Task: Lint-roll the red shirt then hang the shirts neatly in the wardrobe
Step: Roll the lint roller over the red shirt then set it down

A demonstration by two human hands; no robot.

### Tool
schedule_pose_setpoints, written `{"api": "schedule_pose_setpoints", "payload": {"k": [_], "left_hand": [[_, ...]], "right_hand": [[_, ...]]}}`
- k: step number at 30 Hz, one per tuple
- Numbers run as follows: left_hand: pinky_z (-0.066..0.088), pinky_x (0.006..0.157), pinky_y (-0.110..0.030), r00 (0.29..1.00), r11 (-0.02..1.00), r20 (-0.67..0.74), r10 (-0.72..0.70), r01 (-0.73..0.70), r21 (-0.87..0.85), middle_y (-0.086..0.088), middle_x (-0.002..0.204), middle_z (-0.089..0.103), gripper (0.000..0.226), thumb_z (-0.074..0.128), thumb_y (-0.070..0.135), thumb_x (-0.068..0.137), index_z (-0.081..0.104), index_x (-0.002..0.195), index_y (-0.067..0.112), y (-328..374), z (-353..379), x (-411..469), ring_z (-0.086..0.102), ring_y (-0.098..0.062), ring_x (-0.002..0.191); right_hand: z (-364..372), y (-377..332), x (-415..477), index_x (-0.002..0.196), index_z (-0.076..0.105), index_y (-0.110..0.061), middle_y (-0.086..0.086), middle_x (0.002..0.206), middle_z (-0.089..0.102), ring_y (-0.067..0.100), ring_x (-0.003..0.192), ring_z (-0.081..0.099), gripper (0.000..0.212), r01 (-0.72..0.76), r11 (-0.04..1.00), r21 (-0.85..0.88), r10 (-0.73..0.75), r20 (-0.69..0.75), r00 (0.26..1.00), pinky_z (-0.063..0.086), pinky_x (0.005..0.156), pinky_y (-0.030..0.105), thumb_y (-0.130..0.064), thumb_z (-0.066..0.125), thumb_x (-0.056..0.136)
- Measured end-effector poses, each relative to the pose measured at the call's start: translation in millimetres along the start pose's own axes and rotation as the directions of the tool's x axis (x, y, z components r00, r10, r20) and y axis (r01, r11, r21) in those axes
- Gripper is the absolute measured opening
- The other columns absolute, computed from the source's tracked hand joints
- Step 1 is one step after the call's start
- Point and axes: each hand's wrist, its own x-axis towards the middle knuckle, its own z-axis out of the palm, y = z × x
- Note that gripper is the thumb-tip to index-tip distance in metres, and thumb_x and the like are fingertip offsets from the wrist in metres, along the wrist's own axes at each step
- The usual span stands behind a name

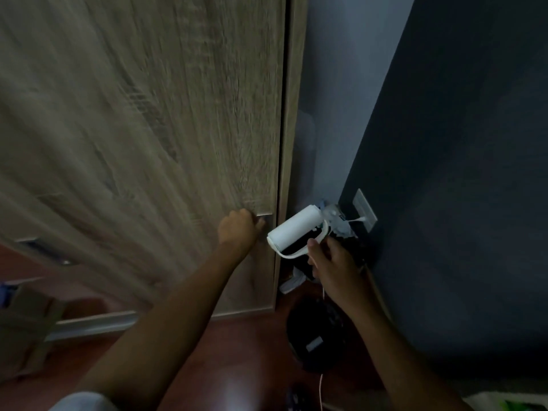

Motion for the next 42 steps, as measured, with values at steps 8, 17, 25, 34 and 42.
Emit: {"api": "schedule_pose_setpoints", "payload": {"k": [8,17,25,34,42], "left_hand": [[0.036,0.054,-0.027,0.999,0.995,-0.025,-0.044,0.046,0.093,0.0,0.062,0.052,0.044,0.058,0.054,0.09,0.066,0.067,0.017,7.6,3.7,1.9,0.053,-0.021,0.057],[0.041,0.055,-0.029,0.985,0.984,-0.062,-0.159,0.163,0.065,-0.01,0.07,0.064,0.043,0.06,0.053,0.085,0.064,0.067,0.014,-17.7,-6.8,-5.4,0.067,-0.033,0.07],[0.051,0.064,-0.035,0.895,0.905,-0.145,-0.422,0.426,-0.009,-0.013,0.087,0.07,0.044,0.058,0.054,0.087,0.071,0.086,0.012,-93.7,-23.1,-17.6,0.068,-0.034,0.081],[0.044,0.078,-0.026,0.573,0.947,-0.763,-0.299,0.082,-0.309,-0.007,0.099,0.065,0.028,0.061,0.038,0.095,0.064,0.107,0.012,-122.5,-170.3,-48.7,0.062,-0.021,0.093],[0.039,0.112,-0.05,0.528,0.975,-0.822,-0.212,0.064,-0.211,-0.021,0.154,0.028,0.085,0.073,0.04,0.088,0.027,0.155,0.016,-178.9,-240.2,-16.7,0.03,-0.033,0.144]], "right_hand": [[-5.4,13.1,31.0,0.085,0.059,-0.02,-0.002,0.072,0.062,0.008,0.061,0.058,0.024,0.007,1.0,0.023,-0.008,0.076,0.997,0.048,0.062,0.029,-0.038,0.054,0.1],[-2.2,0.2,43.7,0.089,0.06,-0.013,0.005,0.073,0.062,0.014,0.06,0.057,0.024,0.106,0.993,0.045,-0.113,0.209,0.971,0.048,0.061,0.033,-0.033,0.054,0.101],[28.7,-36.8,46.8,0.106,0.064,-0.02,-0.004,0.095,0.073,0.006,0.086,0.07,0.022,0.225,0.966,0.124,-0.256,0.386,0.886,0.057,0.074,0.029,-0.034,0.071,0.09],[103.1,-98.6,47.9,0.113,0.063,-0.023,-0.01,0.092,0.072,-0.001,0.081,0.068,0.019,0.36,0.915,0.18,-0.402,0.437,0.805,0.052,0.068,0.017,-0.024,0.067,0.095],[184.4,-166.1,54.1,0.094,0.061,-0.023,-0.006,0.068,0.06,0.0,0.054,0.055,0.013,0.429,0.883,0.188,-0.469,0.333,0.818,0.043,0.053,0.021,-0.033,0.057,0.099]]}}
